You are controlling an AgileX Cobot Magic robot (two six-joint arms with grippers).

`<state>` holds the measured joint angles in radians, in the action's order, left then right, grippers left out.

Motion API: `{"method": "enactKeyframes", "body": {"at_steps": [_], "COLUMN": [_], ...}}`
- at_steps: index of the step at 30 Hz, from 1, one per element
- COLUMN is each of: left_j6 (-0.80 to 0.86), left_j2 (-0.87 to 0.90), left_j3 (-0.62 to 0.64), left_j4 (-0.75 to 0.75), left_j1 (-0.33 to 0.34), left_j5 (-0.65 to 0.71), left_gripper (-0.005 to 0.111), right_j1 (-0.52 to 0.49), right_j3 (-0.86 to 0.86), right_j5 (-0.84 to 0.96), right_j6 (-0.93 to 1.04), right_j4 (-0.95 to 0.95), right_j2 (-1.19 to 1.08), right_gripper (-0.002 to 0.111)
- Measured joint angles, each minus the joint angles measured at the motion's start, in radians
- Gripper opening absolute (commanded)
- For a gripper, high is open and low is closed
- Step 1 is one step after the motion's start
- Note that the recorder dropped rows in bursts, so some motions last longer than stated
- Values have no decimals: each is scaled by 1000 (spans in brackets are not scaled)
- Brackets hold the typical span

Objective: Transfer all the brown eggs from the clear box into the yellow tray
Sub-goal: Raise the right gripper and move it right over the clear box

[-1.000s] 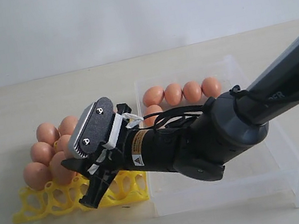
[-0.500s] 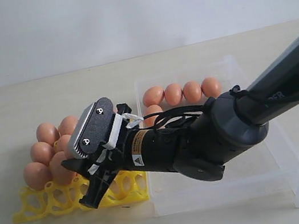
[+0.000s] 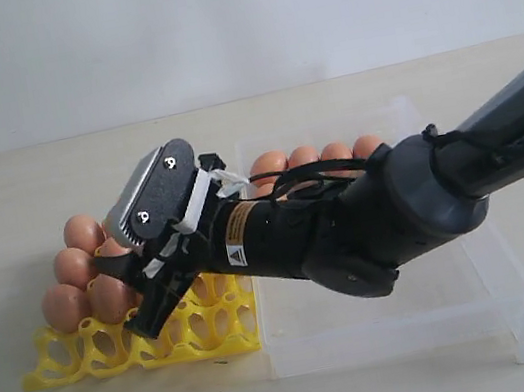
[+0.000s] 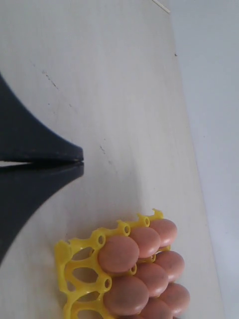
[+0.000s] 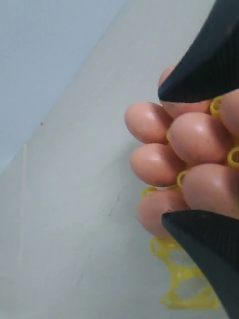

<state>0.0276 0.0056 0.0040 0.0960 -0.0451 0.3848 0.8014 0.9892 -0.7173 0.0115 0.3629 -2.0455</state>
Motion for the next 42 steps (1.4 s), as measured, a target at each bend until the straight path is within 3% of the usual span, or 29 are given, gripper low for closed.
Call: {"method": "enactKeyframes", "body": {"at_steps": [1, 2, 3, 4, 6, 16, 20, 24, 35, 42], "left_j6": [0, 0, 0, 0, 0, 0, 0, 0, 0, 0], "left_j2": [0, 0, 0, 0, 0, 0, 0, 0, 0, 0], "left_j3": [0, 0, 0, 0, 0, 0, 0, 0, 0, 0], "left_j4": [0, 0, 0, 0, 0, 0, 0, 0, 0, 0], "left_j1": [0, 0, 0, 0, 0, 0, 0, 0, 0, 0], "left_j5": [0, 0, 0, 0, 0, 0, 0, 0, 0, 0], "left_gripper": [0, 0, 0, 0, 0, 0, 0, 0, 0, 0], "right_j1": [0, 0, 0, 0, -10, -258, -326, -356, -359, -373], "right_j3": [0, 0, 0, 0, 0, 51, 185, 341, 564, 633], "right_j5": [24, 50, 125, 211, 334, 895, 1182, 1374, 1532, 1556], "right_j6": [0, -5, -12, -12, -12, -12, -12, -12, -17, -63], "right_j4": [-17, -39, -84, -118, -132, -240, -296, -313, -326, -325], "right_j2": [35, 60, 99, 140, 199, 295, 238, 165, 28, -57], "right_gripper": [57, 44, 17, 1, 0, 0, 1, 12, 49, 51]}}
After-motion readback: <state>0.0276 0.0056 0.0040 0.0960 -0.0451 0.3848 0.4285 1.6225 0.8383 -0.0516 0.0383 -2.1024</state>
